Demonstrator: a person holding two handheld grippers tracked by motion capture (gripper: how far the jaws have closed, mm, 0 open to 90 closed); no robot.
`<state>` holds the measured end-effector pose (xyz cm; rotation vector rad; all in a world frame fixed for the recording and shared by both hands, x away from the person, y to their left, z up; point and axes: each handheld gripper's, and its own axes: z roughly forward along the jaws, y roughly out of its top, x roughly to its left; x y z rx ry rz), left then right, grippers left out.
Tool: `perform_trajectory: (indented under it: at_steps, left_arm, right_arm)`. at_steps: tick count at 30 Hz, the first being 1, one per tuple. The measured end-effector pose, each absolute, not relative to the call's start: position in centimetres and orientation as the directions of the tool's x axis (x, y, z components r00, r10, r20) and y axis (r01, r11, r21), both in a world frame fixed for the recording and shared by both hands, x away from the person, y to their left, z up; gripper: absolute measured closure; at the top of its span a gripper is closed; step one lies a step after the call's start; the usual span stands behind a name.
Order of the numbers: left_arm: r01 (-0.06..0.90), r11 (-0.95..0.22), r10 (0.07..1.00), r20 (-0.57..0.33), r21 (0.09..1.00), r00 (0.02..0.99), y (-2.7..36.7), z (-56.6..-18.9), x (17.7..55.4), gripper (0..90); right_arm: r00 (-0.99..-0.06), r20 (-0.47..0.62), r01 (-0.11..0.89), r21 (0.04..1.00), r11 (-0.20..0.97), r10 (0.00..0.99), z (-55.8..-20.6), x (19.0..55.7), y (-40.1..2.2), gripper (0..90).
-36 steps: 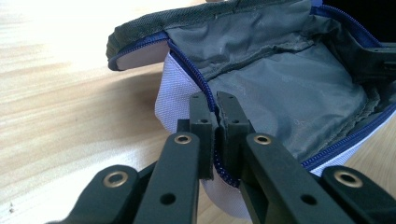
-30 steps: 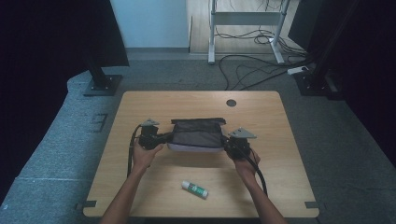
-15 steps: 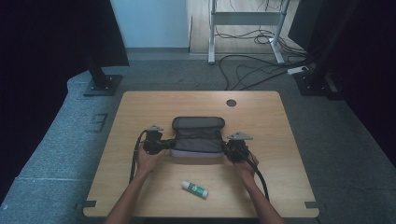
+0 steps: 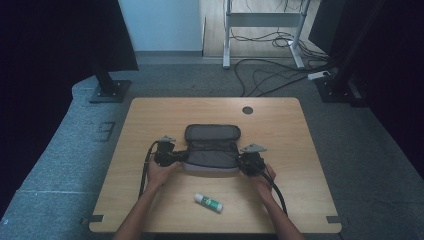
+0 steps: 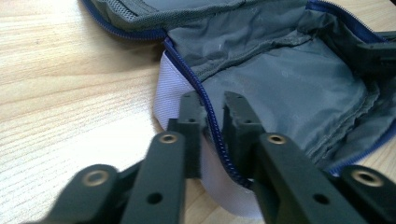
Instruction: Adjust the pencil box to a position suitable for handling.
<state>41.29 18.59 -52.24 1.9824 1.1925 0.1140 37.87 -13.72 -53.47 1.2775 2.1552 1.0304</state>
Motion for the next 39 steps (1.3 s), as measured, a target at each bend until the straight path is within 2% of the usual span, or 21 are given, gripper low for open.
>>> perform_trajectory:
  at_steps: [5,8,16,21,39]
  left_arm:
    - [0.695,-0.209,0.804,-0.284,0.688,0.523,18.6,-52.2,41.2,45.9]
    - [0.696,-0.196,0.807,-0.290,0.691,0.514,18.7,-52.1,41.2,37.0]
    - [0.667,-0.163,0.803,-0.295,0.727,0.517,19.2,-50.9,40.3,32.4]
    - [0.636,-0.176,0.803,-0.264,0.751,0.534,19.8,-50.4,39.3,33.3]
    - [0.627,-0.171,0.798,-0.267,0.760,0.541,22.5,-50.7,36.0,33.5]
  right_arm:
    - [-0.471,-0.016,0.534,0.791,0.300,0.882,-53.3,37.5,-13.8,56.4]
    - [-0.468,-0.002,0.522,0.806,0.278,0.884,-52.9,37.5,-14.2,49.9]
    - [-0.479,0.072,0.481,0.855,0.193,0.875,-51.3,36.8,-15.3,44.6]
    - [-0.507,0.080,0.470,0.861,0.197,0.858,-50.9,35.8,-15.5,43.7]
    - [-0.601,0.129,0.442,0.876,0.194,0.788,-50.2,31.7,-16.4,42.7]
